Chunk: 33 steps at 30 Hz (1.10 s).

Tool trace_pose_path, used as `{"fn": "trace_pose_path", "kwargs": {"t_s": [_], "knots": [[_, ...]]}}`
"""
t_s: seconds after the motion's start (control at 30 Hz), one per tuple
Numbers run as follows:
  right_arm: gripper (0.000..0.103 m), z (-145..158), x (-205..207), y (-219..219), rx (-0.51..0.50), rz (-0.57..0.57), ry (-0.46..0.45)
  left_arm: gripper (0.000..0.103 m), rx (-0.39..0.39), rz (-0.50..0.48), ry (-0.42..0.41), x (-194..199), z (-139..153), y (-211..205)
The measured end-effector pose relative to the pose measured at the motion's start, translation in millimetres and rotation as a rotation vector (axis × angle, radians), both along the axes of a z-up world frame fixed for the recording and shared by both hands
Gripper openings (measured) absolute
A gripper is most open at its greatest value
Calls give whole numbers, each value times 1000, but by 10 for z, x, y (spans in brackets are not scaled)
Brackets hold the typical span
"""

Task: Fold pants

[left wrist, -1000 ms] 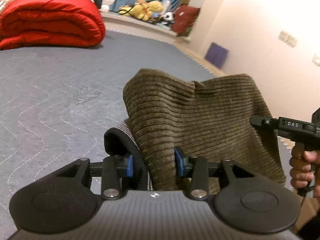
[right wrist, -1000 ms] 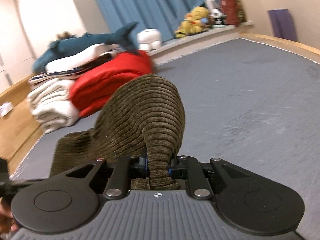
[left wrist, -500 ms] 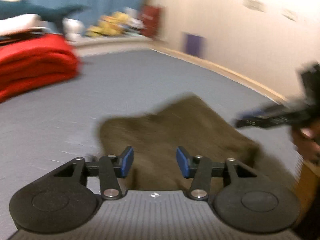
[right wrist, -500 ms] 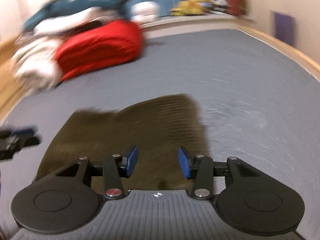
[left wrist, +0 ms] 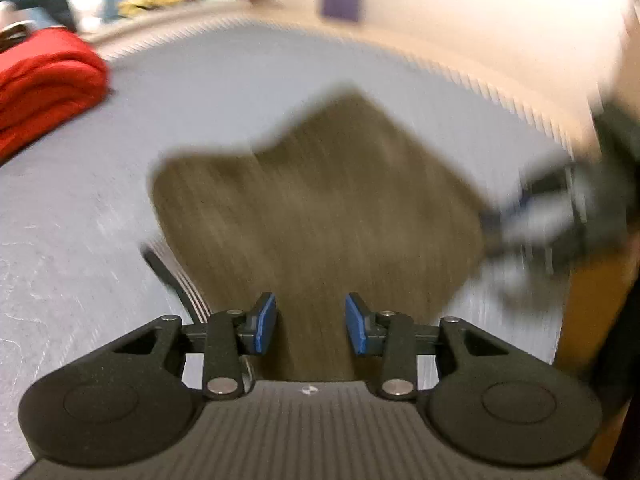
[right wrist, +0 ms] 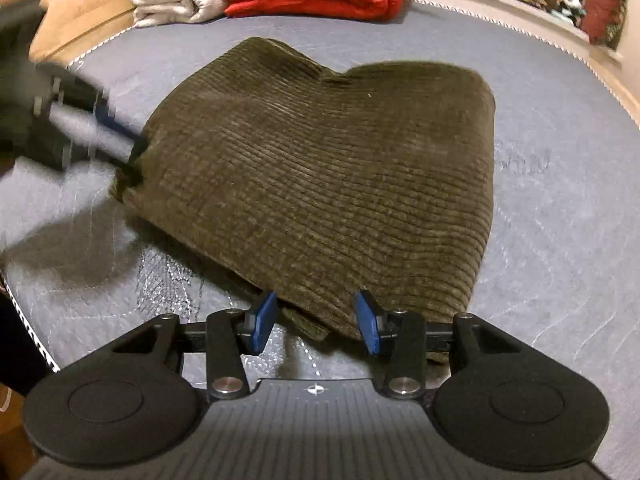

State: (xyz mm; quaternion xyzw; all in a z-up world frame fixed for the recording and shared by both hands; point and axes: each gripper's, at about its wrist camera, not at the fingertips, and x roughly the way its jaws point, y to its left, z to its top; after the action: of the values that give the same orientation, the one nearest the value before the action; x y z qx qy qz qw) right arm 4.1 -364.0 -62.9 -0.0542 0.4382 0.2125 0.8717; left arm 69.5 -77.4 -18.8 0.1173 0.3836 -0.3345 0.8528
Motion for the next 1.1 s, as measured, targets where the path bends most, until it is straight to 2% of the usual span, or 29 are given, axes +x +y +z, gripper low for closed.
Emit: {"fn": "trace_pose_path", "kwargs": {"t_s": [0.07,0.13,0.17,0.2,0.23,0.27,0.3,0.37,0.43,0.5,0.57,0.6,0.67,0.77,0.87,0.9,0.93,0.97,1.0,1.03,1.1], "knots": [[46,107,-10,-94,75,-19,-16,43,-71,94,-51,142,101,29],[46,278,50,-255,190,-66,-53,39,-86,136,-77,262,91,27],[47,367,96,-346,242,-102,-85,29,-62,147,-66,337,47,-2],[48,427,152,-428,283,-142,-111,22,25,176,-24,447,-94,-28],[48,463,244,-507,324,-198,-135,24,127,215,20,535,-278,-29],[49,468,339,-556,345,-252,-149,32,166,240,54,598,-415,0],[49,459,461,-600,352,-317,-164,32,153,273,74,637,-462,45],[49,390,695,-654,347,-435,-182,31,83,310,106,691,-352,83],[49,279,947,-681,355,-522,-182,31,5,333,56,703,-197,97],[53,188,1160,-677,341,-567,-185,36,-86,384,33,779,-131,173],[60,107,1322,-660,331,-572,-169,42,-210,445,65,925,-146,275],[65,60,1412,-656,330,-580,-157,51,-255,471,86,1011,-166,317],[71,-9,1523,-670,343,-584,-136,57,-319,518,122,1199,-257,373],[75,-161,1717,-754,349,-608,-100,57,-389,583,206,1402,-404,469],[75,-360,1842,-842,428,-624,-46,60,-478,607,311,1578,-608,534],[73,-390,1862,-854,453,-623,-38,60,-494,597,338,1633,-676,519],[61,-413,1878,-873,489,-605,-34,59,-501,580,360,1691,-737,502],[44,-423,1891,-889,513,-584,-35,43,-516,545,381,1750,-775,489],[34,-419,1889,-895,515,-574,-50,31,-524,526,370,1807,-763,525],[29,-399,1878,-905,521,-561,-71,28,-540,507,348,1851,-727,552],[22,-394,1860,-958,564,-591,-103,24,-626,458,303,1880,-649,602]]}}
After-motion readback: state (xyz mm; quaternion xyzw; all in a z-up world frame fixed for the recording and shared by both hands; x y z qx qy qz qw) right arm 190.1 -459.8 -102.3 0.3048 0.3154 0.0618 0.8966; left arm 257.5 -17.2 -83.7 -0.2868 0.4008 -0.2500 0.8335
